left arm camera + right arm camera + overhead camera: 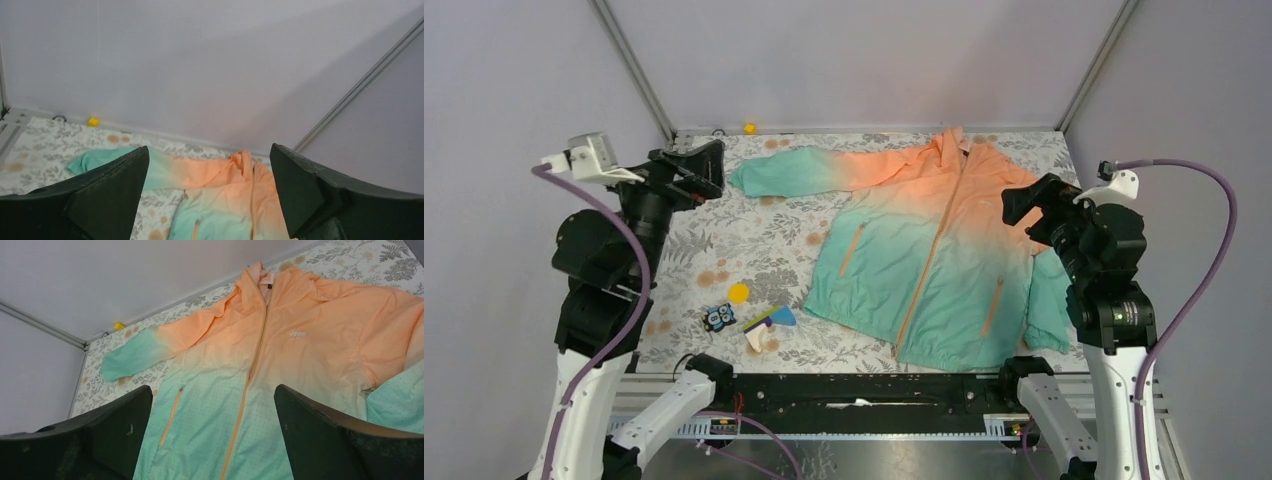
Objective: Zip up the jacket
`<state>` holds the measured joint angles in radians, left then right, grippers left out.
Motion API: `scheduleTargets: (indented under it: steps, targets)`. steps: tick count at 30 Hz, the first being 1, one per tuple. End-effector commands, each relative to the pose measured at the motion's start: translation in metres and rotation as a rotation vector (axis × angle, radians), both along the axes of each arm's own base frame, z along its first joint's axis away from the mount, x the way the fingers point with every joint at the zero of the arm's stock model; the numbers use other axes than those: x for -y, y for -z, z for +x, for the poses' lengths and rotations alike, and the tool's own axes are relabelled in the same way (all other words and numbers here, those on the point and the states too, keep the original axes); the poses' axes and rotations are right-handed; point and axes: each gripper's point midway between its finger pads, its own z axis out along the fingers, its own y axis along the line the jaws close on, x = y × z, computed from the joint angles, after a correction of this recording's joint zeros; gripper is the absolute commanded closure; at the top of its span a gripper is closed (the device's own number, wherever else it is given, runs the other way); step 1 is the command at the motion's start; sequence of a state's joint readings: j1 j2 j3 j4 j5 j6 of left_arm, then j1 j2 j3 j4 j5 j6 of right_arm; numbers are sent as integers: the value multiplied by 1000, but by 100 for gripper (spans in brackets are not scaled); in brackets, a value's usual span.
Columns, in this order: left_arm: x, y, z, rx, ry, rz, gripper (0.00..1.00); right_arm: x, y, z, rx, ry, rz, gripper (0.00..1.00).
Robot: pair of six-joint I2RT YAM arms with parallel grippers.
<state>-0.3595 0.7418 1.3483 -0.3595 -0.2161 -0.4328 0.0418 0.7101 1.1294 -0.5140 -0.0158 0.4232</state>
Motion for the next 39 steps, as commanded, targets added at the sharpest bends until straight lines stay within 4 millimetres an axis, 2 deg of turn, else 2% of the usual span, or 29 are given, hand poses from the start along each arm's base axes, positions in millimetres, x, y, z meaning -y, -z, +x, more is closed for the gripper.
scheduleTargets:
  steps: [1, 4, 8, 11, 14, 17, 21, 25, 28, 32, 37, 39]
  targets:
    - [-1, 8, 4, -28, -12, 31, 1, 2, -10, -5, 30, 9, -2, 2]
    - [-2, 18, 9, -67, -26, 39, 1, -11, 1, 1, -13, -73, -8, 2]
    - [5, 34, 13, -125, 2, 61, 1, -24, 33, 10, -124, -152, -8, 2]
    - [17, 50, 16, -171, 62, 84, 1, -30, 56, 14, -201, -186, 13, 2]
    - [40, 73, 20, -234, 177, 99, 1, -41, 70, 15, -220, -203, 111, 2]
    - [70, 110, 20, -343, 330, 84, 1, -58, 94, 13, -278, -259, 211, 2]
    - [106, 182, 17, -544, 520, 54, 1, -102, 135, -3, -430, -517, 318, 2]
    - [138, 247, 4, -734, 724, -9, 1, -138, 182, -22, -560, -596, 212, 1]
    - [163, 283, -11, -822, 818, -15, 1, -162, 213, -42, -646, -639, 162, 9]
    - [202, 310, -35, -865, 847, 46, 2, -175, 246, -68, -729, -658, 108, 22]
    - [237, 344, -54, -927, 862, 92, 14, -168, 280, -90, -839, -625, 57, 44]
    - [248, 352, -60, -939, 870, 111, 16, -163, 287, -96, -863, -599, 50, 45]
